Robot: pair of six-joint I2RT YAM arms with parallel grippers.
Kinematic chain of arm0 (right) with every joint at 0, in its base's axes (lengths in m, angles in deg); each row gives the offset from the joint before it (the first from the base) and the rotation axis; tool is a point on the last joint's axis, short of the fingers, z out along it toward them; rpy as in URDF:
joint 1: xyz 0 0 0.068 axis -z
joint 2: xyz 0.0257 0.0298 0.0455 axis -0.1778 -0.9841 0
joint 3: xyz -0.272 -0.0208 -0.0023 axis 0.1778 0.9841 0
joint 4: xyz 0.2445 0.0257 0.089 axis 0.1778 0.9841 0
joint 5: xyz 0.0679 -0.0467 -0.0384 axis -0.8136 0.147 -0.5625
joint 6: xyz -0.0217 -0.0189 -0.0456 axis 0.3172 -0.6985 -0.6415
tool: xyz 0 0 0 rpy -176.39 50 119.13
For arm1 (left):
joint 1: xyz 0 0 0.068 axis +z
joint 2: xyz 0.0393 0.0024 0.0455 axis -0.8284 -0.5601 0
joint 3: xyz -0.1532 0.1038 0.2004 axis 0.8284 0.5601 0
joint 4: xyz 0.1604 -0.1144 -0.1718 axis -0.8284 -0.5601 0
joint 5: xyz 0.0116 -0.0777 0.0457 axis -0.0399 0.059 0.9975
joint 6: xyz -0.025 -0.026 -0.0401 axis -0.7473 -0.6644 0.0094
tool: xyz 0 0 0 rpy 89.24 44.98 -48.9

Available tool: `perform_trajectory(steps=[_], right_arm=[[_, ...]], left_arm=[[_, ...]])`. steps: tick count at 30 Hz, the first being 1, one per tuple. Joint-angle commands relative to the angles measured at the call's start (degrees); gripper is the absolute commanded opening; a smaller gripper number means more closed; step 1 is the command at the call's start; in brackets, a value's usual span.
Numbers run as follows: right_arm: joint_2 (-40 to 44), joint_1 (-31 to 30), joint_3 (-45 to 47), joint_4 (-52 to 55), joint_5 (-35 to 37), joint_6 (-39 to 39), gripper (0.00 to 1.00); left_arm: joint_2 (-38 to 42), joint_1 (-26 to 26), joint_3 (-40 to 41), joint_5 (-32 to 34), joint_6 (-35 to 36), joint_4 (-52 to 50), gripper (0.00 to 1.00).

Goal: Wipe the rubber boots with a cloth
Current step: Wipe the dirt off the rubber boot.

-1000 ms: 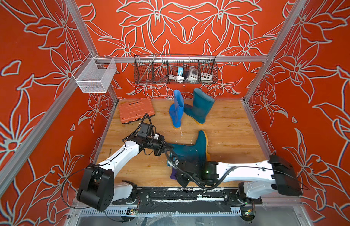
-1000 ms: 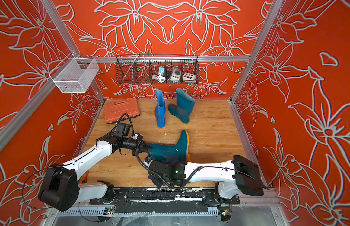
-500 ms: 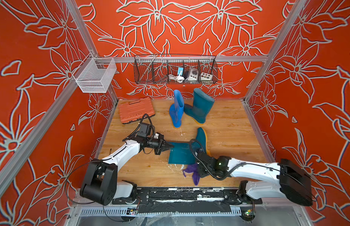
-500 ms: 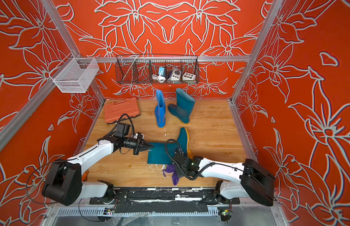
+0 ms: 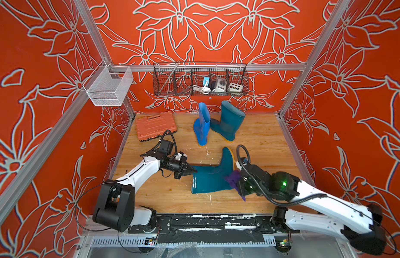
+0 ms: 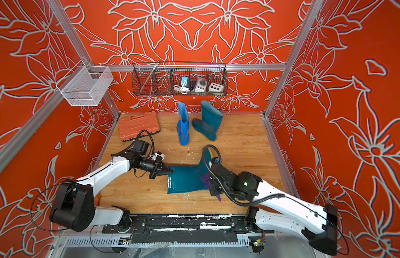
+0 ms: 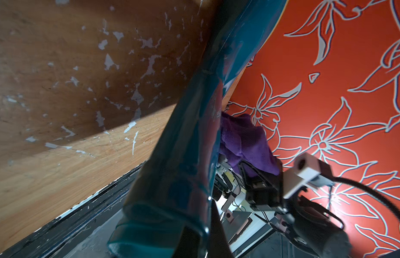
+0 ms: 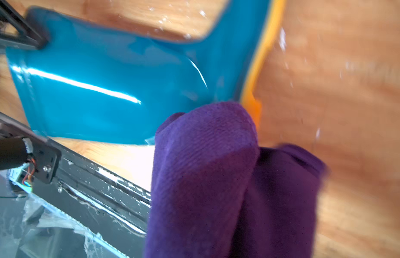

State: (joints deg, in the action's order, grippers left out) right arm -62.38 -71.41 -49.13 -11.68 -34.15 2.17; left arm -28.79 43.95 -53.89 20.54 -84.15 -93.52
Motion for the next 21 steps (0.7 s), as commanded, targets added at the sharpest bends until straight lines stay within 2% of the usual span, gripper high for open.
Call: perform_trajectory(steps=[1,5,9,15,21], right_arm=[[-13.5,1.3,-6.8,1.2,-3.4,-14.4,0.00],[-28.7,6.8,-16.7,3.0,-3.7,-22.1,0.00],[-38.9,13.2,-26.8,7.0,1.5,-25.3,0.00],[-45.1,17.5,-36.9,7.9,6.6,-26.4,0.00],[-45.0,18.2,-38.0,7.3,6.8,-26.1,0.00]], left_arm=[[0.1,0.0,-2.2,-1.4,5.2,-5.6,0.00],[1.1,0.0,-3.2,-0.8,6.7,-8.0,0.00],[3.2,0.0,-2.6,-0.8,7.5,-9.3,0.00],[6.3,0.0,0.6,-0.8,7.4,-9.7,0.00],[6.7,0.0,2.6,0.0,5.5,-7.4,0.00]])
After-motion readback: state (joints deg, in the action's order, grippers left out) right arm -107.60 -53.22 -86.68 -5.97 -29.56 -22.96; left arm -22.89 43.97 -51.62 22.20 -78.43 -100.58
